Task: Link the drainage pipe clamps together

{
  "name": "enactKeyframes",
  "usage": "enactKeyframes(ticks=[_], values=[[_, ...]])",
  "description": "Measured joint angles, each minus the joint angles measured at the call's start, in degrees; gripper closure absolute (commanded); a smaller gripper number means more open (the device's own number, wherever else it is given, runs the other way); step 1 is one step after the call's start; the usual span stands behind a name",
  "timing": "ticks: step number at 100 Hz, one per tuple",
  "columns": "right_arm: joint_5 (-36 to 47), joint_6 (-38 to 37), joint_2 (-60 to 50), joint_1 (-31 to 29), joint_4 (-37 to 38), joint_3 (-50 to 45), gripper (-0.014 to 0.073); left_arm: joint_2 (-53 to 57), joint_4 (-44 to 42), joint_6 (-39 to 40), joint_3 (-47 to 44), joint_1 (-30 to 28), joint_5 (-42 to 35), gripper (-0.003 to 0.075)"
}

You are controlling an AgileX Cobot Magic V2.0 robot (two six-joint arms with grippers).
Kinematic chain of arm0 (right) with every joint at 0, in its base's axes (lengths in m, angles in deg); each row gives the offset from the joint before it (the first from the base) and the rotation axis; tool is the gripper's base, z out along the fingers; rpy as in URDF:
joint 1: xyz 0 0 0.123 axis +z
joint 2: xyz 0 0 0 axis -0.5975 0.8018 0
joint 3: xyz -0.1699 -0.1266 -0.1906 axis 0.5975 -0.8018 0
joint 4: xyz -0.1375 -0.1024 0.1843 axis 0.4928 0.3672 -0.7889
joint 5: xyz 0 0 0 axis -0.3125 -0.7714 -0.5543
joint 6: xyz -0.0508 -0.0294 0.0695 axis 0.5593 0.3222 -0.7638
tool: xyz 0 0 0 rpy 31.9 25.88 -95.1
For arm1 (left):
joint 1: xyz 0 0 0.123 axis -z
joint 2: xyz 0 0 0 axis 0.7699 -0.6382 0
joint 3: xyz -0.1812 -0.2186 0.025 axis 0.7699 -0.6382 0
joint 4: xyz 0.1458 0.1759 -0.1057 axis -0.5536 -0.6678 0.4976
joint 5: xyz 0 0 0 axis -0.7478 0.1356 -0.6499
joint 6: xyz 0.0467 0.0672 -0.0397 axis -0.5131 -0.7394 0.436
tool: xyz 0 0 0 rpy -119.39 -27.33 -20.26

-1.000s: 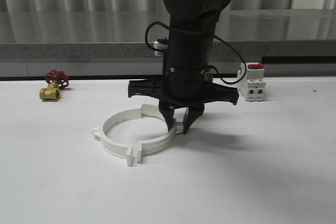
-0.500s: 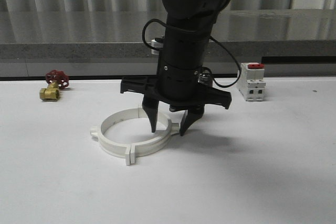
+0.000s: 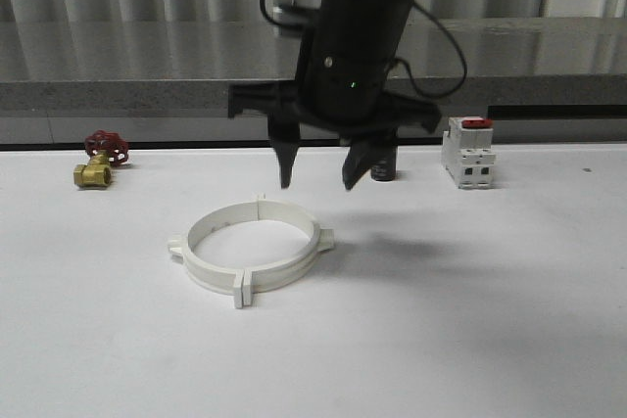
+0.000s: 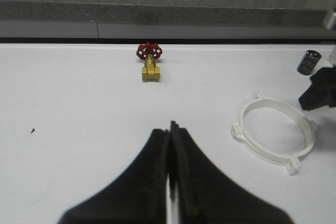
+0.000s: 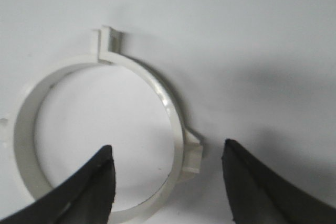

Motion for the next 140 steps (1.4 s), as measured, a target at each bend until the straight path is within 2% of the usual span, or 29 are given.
enactKeyframes(ticks=[18, 37, 65, 84, 96, 120, 140], values=[[-0.11, 8.60, -8.62, -3.64, -0.10, -3.26, 0.0135, 0.00, 0.00, 0.00, 0.00, 0.00, 0.00, 0.0741], [-0.11, 14.90, -21.19, -11.58, -0.10, -12.34, 0.0137, 0.00, 0.00, 0.00, 0.00, 0.00, 0.00, 0.0741], [0.11, 20.35, -44.53, -25.82, 0.01, -29.18, 0.0136, 0.00, 0.00, 0.00, 0.00, 0.00, 0.00, 0.0741], [-0.89, 21.49, -59.41, -30.61, 0.11, -39.15, 0.0147, 0.00, 0.00, 0.00, 0.00, 0.00, 0.00, 0.0741], [-3.08, 21.61, -67.81, -30.92, 0.11, -43.83, 0.0258, 0.00, 0.00, 0.00, 0.00, 0.00, 0.00, 0.0741], [-7.37, 21.61, -80.90, -30.92, 0.11, -49.25, 0.0662, 0.00, 0.00, 0.00, 0.00, 0.00, 0.00, 0.0741], [-7.61, 21.61, -84.15, -30.92, 0.11, -49.74, 0.0661, 0.00, 0.00, 0.00, 0.00, 0.00, 0.00, 0.0741]])
